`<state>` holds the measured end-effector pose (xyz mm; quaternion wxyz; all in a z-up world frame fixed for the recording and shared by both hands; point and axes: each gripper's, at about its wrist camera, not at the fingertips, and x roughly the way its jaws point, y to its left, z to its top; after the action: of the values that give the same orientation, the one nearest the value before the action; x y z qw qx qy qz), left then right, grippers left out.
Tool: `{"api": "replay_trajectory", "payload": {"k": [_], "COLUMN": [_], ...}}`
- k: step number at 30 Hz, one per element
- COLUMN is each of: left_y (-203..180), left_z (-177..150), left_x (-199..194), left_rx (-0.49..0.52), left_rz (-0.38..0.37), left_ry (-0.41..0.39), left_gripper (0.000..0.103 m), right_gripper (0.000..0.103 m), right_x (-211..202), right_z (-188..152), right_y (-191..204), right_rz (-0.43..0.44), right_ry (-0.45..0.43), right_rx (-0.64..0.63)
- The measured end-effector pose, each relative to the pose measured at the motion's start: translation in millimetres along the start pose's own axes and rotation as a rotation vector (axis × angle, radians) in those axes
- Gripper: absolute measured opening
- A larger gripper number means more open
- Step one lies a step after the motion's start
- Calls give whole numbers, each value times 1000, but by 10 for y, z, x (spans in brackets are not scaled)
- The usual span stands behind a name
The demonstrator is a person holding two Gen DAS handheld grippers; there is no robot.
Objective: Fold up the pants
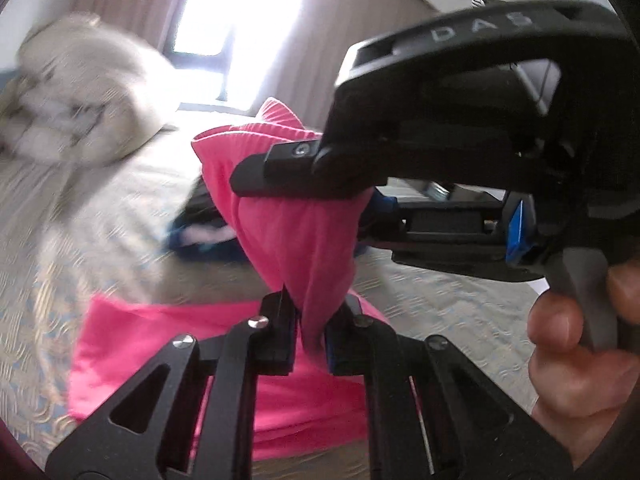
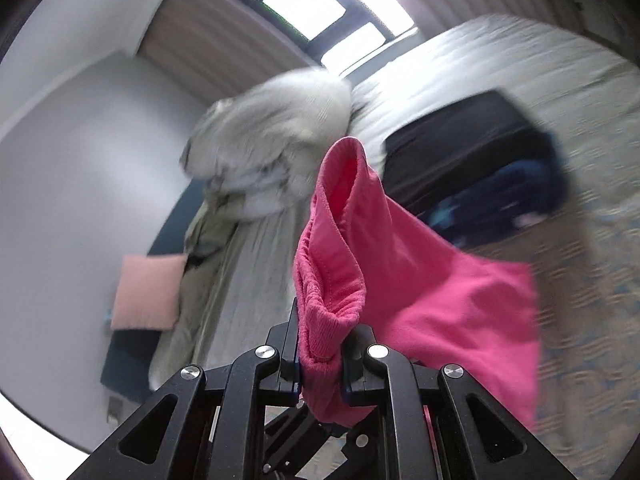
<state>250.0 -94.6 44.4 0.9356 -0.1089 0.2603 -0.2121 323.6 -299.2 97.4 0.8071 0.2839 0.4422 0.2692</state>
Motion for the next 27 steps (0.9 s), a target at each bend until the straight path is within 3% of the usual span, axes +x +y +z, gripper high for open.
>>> {"api": "replay_trajectory", "payload": {"k": [6,9,12,14,16,18,19,23,26,27], "left_y": [878,1133,1259,1339,1429,1536,1561,1699,1701,1659], "left_z": [-356,-564,-716,-784,-829,-836,-821,-669,-489,-393], "left_x": [-71,-41,-66,-147,-259,-407,-536,-875,-982,-978], "left_rx": [-170,-247,-306,-347,-373,-409,-422,-398,-373,-360], "left_rz": [44,63,64,62,69,73,80,137,164,159], "left_ry": [67,146,191,212,230,216,196,132,84,66], "left_gripper": [12,24,45,49,56,69,69,69,67,61], "right_gripper": [13,13,15,18,29,59,64,65,65,58], "right_x": [1033,1402,1619,1707,1764,1792,1775,1428,1047,857], "right_z": [-333,-553,-735,-844,-900,-915,-920,-854,-778,-738], "right_y": [305,367,319,265,212,209,215,257,193,139], "right_rz": [-29,-78,-117,-149,-139,-92,-66,25,18,-7], "right_ry": [166,224,274,298,327,352,355,283,197,152], "right_rx": [-22,-37,-24,-7,28,50,53,27,16,-3]}}
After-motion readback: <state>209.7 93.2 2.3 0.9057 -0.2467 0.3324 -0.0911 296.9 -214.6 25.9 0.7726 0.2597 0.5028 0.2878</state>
